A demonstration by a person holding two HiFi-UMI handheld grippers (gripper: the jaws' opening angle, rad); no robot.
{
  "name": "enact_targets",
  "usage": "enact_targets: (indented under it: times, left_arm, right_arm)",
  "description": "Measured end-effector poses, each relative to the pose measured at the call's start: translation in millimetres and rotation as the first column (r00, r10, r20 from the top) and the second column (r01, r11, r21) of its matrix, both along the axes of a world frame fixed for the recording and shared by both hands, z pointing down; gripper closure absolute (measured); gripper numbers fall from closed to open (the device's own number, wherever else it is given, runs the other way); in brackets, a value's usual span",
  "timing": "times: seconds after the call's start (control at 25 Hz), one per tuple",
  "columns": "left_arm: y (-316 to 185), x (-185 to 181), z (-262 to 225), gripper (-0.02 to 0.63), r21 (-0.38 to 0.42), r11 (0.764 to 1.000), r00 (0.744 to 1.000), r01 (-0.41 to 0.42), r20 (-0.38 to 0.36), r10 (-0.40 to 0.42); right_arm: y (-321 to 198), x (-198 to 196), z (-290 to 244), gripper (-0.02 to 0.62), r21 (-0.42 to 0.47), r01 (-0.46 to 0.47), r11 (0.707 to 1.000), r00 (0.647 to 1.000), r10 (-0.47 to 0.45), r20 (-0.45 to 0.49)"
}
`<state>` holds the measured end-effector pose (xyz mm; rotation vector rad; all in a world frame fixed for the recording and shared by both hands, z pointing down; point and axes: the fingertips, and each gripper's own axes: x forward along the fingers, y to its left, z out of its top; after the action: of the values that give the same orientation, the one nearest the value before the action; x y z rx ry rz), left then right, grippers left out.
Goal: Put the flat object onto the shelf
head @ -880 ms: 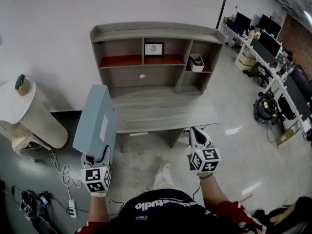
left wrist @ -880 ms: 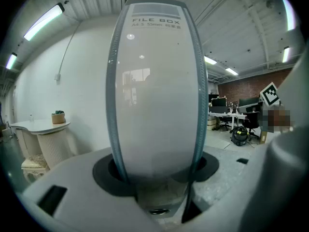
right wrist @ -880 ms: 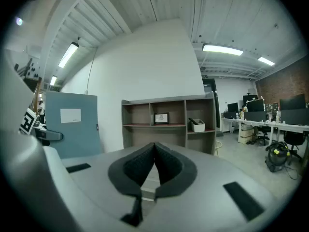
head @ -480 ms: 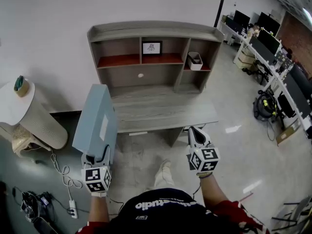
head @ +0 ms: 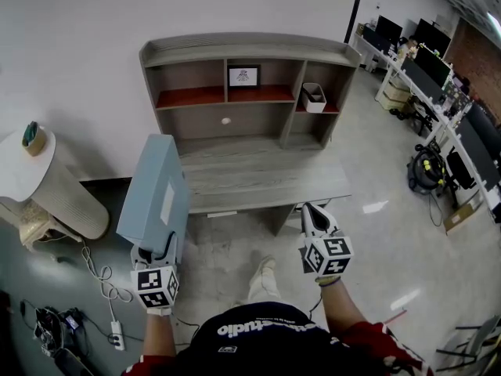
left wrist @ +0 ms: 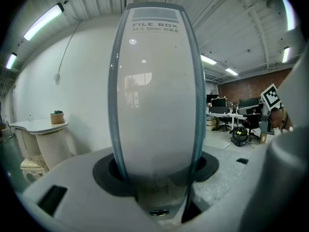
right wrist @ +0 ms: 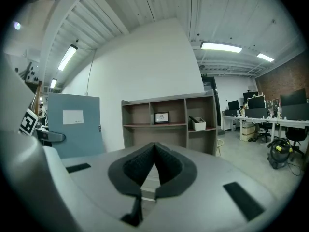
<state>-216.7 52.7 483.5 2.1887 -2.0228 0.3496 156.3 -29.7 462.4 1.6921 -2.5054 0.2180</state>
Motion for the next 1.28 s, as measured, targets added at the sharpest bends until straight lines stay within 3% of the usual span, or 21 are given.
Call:
enact_targets:
  times: [0.64,1.28]
  left_arm:
    - [-30,1,4,0.336,-0.007,1.0,1.0,-0.001,-0.009,0.0]
    - [-88,-1,11,0.336,-0.031,0.999,1.0,0.026,0.007,-0.026]
  right_arm:
    - [-24,-4,1,0.595,-0.015,0.015,1.0,1.0,-0.015,-0.011]
    - [-94,-26,1,0.595,-0.022,0.083,0.996,0.996,-0.083,0.013]
